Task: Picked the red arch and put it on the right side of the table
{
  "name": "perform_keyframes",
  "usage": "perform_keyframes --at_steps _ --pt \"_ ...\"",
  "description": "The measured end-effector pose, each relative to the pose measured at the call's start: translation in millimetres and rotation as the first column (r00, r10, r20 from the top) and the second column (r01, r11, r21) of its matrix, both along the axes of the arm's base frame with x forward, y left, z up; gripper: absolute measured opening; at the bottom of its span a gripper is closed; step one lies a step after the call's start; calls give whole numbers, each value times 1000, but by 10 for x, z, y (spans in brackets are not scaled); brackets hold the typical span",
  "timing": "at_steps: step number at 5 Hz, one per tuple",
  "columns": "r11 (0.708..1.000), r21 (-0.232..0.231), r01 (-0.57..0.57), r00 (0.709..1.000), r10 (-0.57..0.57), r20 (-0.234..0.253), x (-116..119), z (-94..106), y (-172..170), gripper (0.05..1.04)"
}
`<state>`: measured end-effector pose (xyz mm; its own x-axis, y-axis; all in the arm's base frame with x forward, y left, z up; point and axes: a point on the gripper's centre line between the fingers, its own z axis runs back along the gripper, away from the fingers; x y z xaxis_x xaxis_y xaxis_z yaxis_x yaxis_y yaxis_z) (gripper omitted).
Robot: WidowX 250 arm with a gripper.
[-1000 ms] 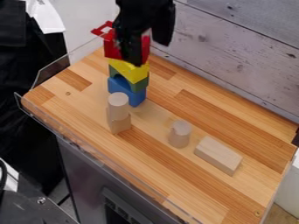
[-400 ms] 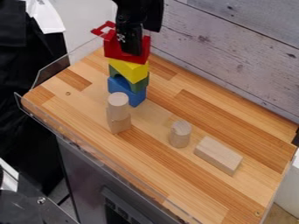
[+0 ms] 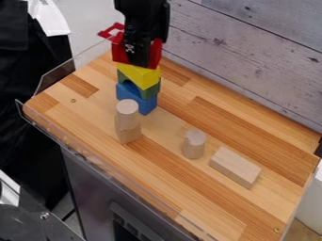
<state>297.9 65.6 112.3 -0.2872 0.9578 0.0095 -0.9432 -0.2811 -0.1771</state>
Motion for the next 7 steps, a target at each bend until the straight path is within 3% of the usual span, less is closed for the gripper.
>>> perform_keyframes --at_steps 1,2,4,5,6,7 --pt "1000 -13 -16 999 16 28 33 -4 8 671" --pt "1000 -20 -20 999 21 32 30 -16 -3 556" --pt "999 -33 -20 999 21 32 9 2 -28 556" --pt "1000 -12 -7 998 8 56 -32 159 -69 556" --pt "999 49 24 1000 -24 1 -124 234 -329 556" --pt "994 25 105 994 -106 41 -261 163 -682 556"
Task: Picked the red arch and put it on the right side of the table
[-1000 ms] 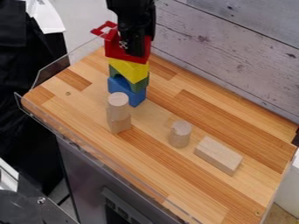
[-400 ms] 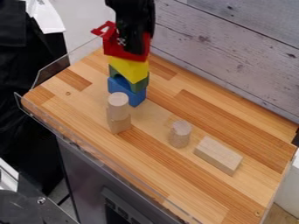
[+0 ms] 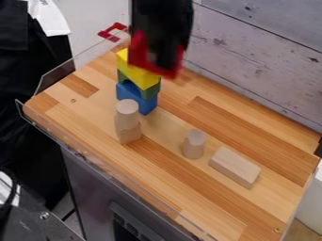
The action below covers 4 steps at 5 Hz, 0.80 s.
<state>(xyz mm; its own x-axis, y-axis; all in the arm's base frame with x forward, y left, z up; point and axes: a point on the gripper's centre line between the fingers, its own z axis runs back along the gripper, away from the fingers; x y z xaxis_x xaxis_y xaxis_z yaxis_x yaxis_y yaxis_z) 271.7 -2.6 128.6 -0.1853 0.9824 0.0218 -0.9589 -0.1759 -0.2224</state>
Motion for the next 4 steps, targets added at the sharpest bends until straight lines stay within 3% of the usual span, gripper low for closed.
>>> perform_keyframes --at_steps 2,4 --pt "990 -67 127 992 -128 -3 -151 -284 -611 556" --pt "977 -129 172 978 -185 -97 24 -773 -939 556"
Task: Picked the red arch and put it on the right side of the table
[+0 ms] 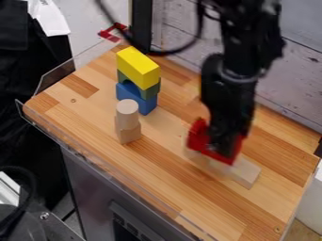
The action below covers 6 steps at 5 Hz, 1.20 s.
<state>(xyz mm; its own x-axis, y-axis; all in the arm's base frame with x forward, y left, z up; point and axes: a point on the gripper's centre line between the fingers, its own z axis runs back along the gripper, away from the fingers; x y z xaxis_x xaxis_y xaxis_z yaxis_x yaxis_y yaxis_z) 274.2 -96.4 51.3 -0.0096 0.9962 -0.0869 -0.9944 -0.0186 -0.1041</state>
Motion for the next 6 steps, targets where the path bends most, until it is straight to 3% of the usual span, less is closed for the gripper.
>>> perform_keyframes --at_steps 3,5,6 --pt "996 10 91 996 -91 -13 109 -102 -396 556" --pt "996 -7 84 996 -84 1 120 -105 -441 556" --pt "997 2 72 997 -71 -23 57 -151 -349 556"
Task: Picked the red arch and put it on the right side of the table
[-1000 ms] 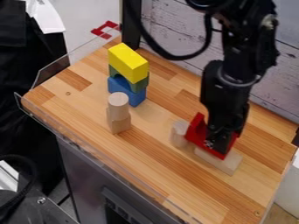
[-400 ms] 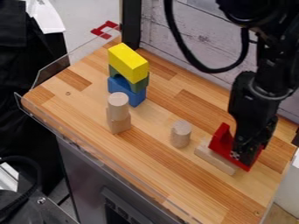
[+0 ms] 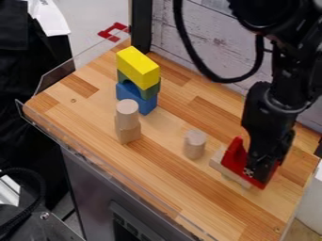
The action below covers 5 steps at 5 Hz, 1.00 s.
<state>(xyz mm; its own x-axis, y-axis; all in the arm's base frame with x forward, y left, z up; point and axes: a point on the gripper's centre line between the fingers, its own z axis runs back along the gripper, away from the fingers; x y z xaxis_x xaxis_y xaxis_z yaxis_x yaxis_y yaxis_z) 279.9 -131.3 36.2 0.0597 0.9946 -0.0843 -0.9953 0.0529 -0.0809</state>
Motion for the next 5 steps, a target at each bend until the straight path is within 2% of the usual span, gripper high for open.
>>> perform_keyframes --at_steps 1,4,5 --pt "1000 0 -13 1000 13 2 8 51 78 556" --pt "1000 2 -23 1000 23 -4 12 31 153 556" --pt "999 -16 -34 999 34 5 25 32 124 628"
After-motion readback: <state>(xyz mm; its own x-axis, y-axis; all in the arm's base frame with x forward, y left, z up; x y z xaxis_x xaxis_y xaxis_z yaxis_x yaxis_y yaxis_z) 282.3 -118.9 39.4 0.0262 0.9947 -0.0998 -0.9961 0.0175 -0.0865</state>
